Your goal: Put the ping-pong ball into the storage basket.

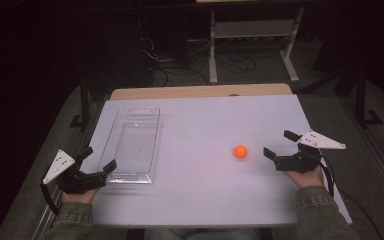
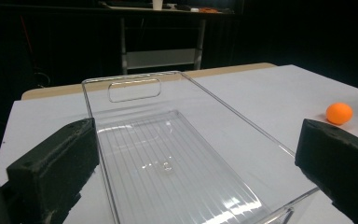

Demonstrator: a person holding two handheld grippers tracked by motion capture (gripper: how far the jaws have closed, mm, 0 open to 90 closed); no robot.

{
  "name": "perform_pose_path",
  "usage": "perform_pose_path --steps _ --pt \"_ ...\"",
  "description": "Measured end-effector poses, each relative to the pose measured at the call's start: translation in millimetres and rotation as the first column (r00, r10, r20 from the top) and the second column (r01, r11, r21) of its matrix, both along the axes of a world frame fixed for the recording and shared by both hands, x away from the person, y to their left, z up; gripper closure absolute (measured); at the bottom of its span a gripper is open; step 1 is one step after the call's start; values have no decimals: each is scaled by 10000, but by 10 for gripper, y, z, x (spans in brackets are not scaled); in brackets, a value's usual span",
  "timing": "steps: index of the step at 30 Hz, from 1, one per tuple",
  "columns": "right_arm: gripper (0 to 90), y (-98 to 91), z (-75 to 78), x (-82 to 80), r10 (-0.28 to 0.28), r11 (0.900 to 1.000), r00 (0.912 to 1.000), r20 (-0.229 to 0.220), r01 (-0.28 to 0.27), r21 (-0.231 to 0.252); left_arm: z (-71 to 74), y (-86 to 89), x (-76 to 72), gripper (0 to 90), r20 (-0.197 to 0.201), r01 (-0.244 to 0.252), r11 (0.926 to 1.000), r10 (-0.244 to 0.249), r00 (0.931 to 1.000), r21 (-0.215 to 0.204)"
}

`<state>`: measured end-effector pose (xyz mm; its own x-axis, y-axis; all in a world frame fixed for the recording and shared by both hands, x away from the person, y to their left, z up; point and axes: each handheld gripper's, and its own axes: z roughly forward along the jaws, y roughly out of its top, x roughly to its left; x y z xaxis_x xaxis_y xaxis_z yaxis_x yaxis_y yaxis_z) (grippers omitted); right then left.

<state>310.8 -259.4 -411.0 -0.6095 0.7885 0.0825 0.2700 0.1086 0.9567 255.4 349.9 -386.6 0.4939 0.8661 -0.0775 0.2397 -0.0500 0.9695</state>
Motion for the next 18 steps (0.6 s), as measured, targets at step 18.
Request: perform_pose_path --steps 18 --pt "0 44 -2 -20 142 9998 9999 15 -142 -115 13 -60 -21 0 -344 99 9998 -94 9994 149"
